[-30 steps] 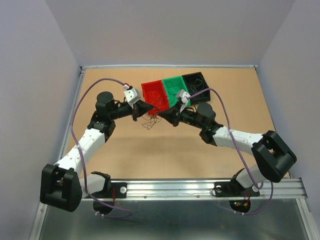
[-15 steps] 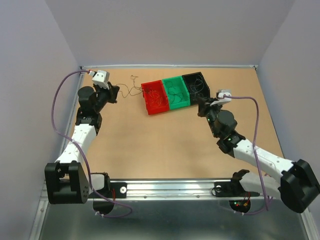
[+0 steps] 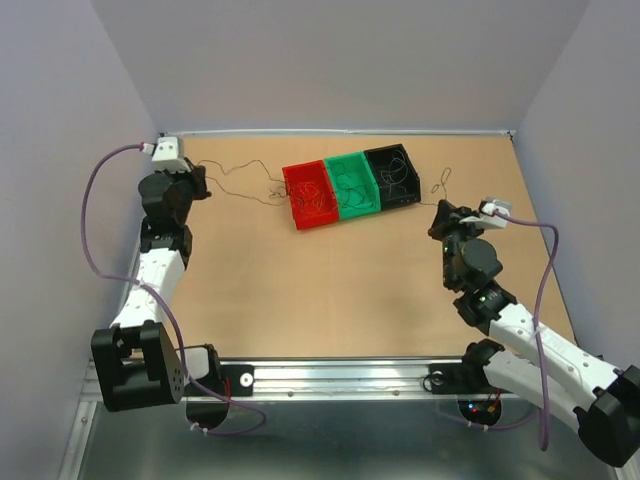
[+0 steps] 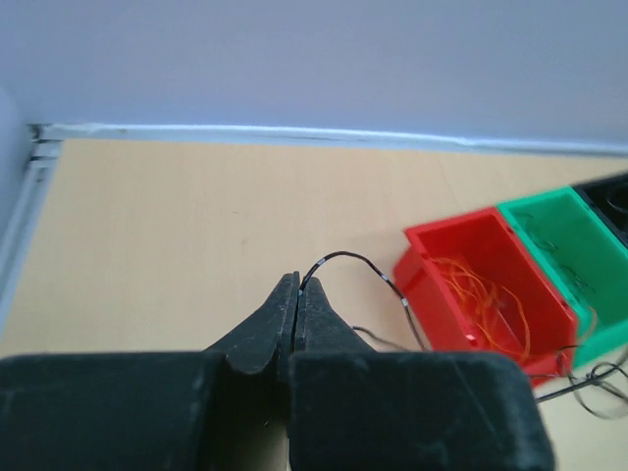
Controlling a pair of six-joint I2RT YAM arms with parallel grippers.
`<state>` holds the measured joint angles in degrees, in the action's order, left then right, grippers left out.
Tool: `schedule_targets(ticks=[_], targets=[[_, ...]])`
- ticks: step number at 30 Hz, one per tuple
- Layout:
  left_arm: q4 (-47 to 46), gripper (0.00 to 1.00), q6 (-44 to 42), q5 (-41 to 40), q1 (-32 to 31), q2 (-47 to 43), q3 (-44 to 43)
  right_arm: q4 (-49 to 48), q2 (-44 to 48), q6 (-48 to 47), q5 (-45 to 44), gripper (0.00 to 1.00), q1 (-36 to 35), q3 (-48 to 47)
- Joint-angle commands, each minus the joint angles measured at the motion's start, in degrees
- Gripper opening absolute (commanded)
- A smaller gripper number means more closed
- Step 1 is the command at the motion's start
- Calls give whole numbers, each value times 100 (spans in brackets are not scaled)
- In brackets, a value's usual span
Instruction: Untangle the cables
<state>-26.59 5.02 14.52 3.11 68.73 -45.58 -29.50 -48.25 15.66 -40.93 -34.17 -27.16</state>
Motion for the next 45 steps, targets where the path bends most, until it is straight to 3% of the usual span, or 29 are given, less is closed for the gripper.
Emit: schedule_targets(ticks=[1, 6, 15, 18, 19, 24, 25, 28, 30, 33, 36, 40, 45], targets=[[-461, 0, 394, -792, 751, -333, -196, -21, 569, 7, -1170, 0, 34, 70], [-540, 0, 439, -1408, 1226, -483, -135, 49, 1405, -116, -1751, 0, 34, 272], [-716, 0, 422, -1532, 1288, -703, -12, 373, 2039, -125, -1446, 1, 34, 325], [-830, 0, 307, -505, 1288, -922, 75, 453, 1934, -256, 341, 0, 34, 264], [-917, 0, 307, -312, 1271, -1062, 154, 462, 1872, -248, 531, 1, 34, 194], [-1015, 0, 202, 32, 1227, -1511, 304, 823, 1705, -344, 1716, 1, 34, -44], [-1067, 0, 193, 259, 1209, -1642, 357, 788, 1661, -397, 2546, 1, 25, -44], [-1094, 0, 149, 315, 1122, -1792, 401, 656, 1512, -424, 3641, 0, 34, -114], [-1085, 0, 105, 140, 1121, -1863, 384, 900, 1354, -240, 3295, 0, 25, -280], [-1006, 0, -53, -466, 1112, -1855, 296, 963, 1397, -38, 1429, 1, 34, -264], [-726, 0, -141, -994, 1130, -1574, -2, 981, 1729, 51, 292, 1, 34, -194], [-338, 0, -10, -1075, 1323, -863, -398, 1007, 2344, -115, -869, 1, 34, -298], [-557, 0, 96, -1215, 1385, 34, -451, 1113, 3180, -511, -1734, 1, 25, -492]])
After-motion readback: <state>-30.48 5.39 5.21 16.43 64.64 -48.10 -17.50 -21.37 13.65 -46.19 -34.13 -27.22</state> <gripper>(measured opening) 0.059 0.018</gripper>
